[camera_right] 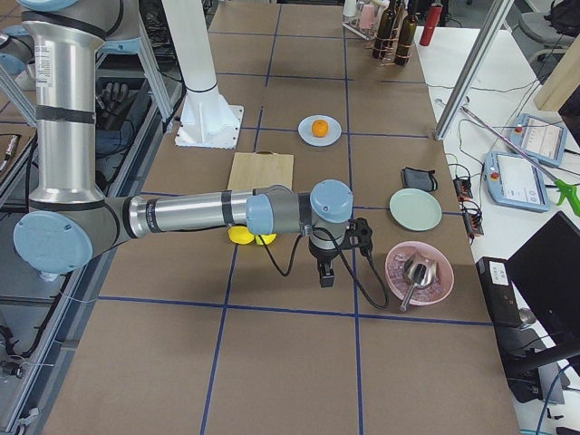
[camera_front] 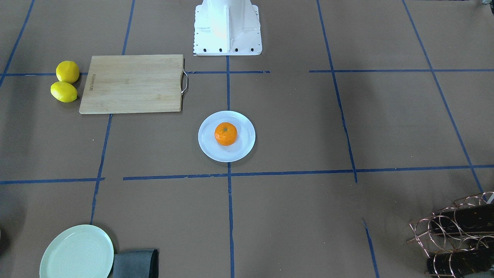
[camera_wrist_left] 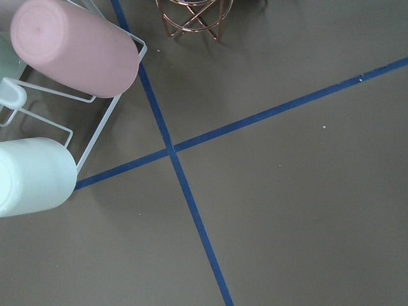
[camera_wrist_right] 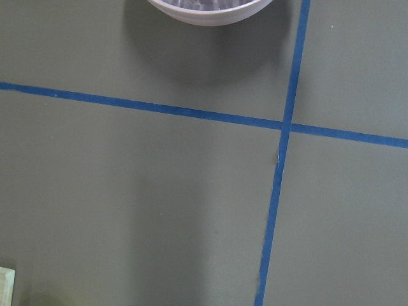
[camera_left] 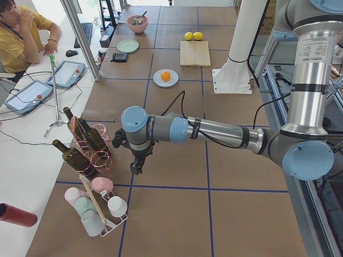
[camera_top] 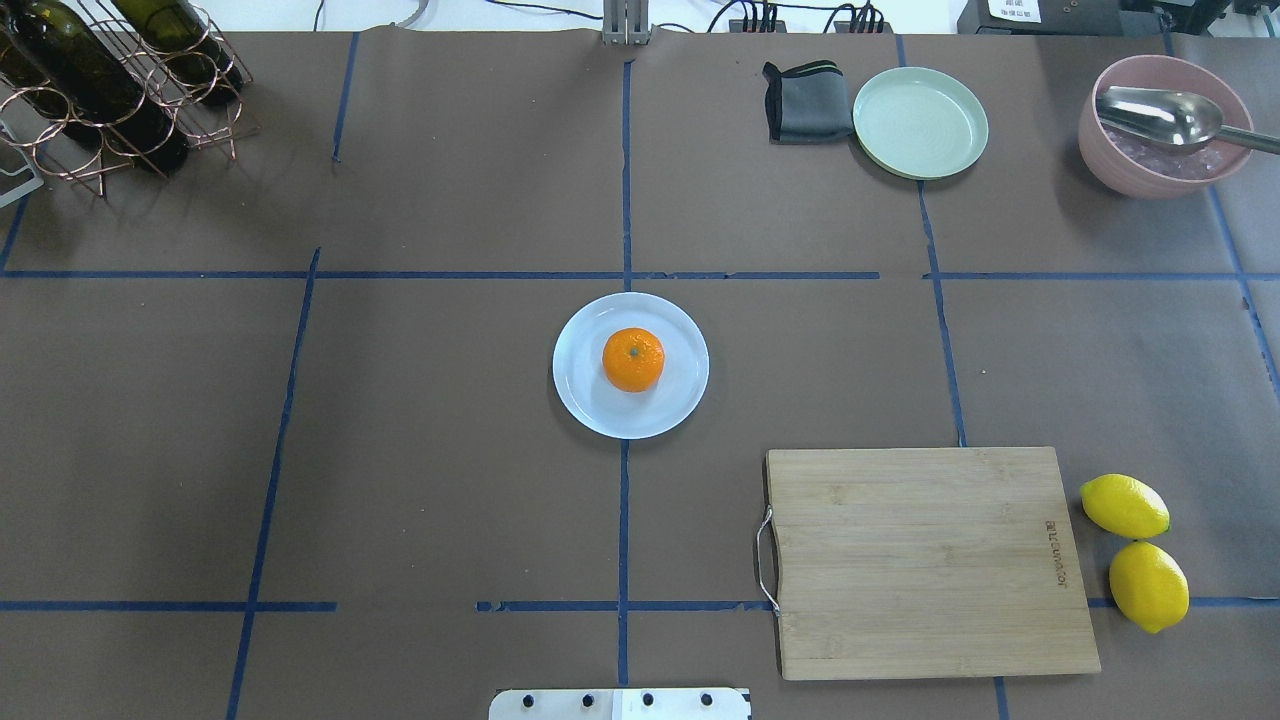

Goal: Pick orange to plate

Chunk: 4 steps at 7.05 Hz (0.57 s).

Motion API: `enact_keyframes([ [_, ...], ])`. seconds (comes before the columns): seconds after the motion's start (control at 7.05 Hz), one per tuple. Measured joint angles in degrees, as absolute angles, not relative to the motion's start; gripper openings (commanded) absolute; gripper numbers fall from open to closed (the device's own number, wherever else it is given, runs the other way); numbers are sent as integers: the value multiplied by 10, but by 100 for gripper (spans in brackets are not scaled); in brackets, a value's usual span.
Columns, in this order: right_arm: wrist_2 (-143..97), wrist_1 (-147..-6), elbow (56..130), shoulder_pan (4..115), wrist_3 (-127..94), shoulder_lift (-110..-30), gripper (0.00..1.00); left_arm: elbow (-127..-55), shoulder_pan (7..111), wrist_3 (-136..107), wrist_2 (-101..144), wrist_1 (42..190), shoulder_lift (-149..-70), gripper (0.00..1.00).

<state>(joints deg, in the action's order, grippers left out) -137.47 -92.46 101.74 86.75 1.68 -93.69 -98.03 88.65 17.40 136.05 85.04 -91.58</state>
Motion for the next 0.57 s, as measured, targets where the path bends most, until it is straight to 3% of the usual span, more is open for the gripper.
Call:
enact_keyframes([
  [0.57,-1376,-925,1017,867,15,-932,100,-979,886,174,1361,870,-916,100],
])
